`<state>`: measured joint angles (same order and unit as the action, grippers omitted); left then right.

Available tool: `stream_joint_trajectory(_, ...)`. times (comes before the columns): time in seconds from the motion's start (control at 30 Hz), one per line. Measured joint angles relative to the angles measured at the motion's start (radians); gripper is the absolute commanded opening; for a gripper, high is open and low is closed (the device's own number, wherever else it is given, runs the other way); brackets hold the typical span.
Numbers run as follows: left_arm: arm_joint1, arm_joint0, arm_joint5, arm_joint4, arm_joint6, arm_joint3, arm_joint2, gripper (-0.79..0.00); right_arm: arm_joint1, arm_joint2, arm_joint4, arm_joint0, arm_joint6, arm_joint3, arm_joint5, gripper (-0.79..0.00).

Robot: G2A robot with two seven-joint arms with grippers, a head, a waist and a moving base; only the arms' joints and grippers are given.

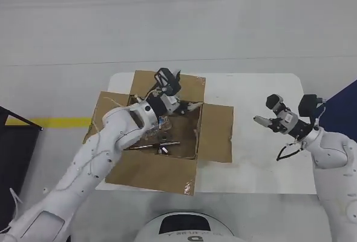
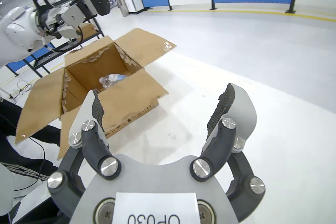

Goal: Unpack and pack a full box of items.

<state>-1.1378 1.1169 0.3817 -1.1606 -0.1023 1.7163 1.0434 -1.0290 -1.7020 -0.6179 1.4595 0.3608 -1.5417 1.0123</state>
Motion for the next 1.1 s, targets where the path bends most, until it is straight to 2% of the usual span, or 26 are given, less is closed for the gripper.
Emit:
stream_joint_trajectory(0.1, 0.040, 0.122, 0.059, 0.025, 0.022, 0.064, 0.204, 0.000, -0.002, 0.067, 0.005, -0.050, 0.020, -0.024, -0.020, 0.000)
stream_joint_trajectory(0.23, 0.074, 0.270, 0.146, 0.098, 0.040, 0.099, 0.464, 0.000, -0.016, 0.196, 0.047, -0.149, 0.056, -0.033, -0.105, 0.000)
stream_joint_trajectory(0.33, 0.090, 0.336, 0.216, 0.197, 0.018, 0.059, 0.625, 0.000, -0.029, 0.297, 0.056, -0.223, 0.081, -0.045, -0.180, 0.000)
stream_joint_trajectory(0.43, 0.100, 0.347, 0.262, 0.277, -0.003, -0.006, 0.735, 0.000, -0.033, 0.330, 0.041, -0.251, 0.081, -0.049, -0.214, 0.000)
stream_joint_trajectory(0.57, 0.108, 0.321, 0.301, 0.381, -0.042, -0.111, 0.789, 0.000, -0.033, 0.328, 0.042, -0.249, 0.081, -0.049, -0.212, 0.000)
stream_joint_trajectory(0.67, 0.108, 0.318, 0.303, 0.386, -0.047, -0.119, 0.789, 0.000, -0.033, 0.336, 0.035, -0.252, 0.089, -0.058, -0.209, 0.000)
stream_joint_trajectory(0.77, 0.108, 0.319, 0.303, 0.385, -0.046, -0.117, 0.789, 0.000, -0.046, 0.464, -0.067, -0.302, 0.214, -0.132, -0.237, 0.000)
stream_joint_trajectory(0.83, 0.108, 0.319, 0.303, 0.385, -0.046, -0.117, 0.789, 0.000, -0.064, 0.587, -0.103, -0.364, 0.319, -0.117, -0.284, 0.000)
stream_joint_trajectory(1.0, 0.108, 0.318, 0.303, 0.385, -0.046, -0.117, 0.789, 0.000, -0.124, 0.845, -0.085, -0.528, 0.466, 0.034, -0.384, 0.000)
stream_joint_trajectory(1.1, 0.108, 0.318, 0.303, 0.385, -0.046, -0.117, 0.789, 0.000, -0.162, 0.958, -0.063, -0.603, 0.515, 0.142, -0.399, 0.000)
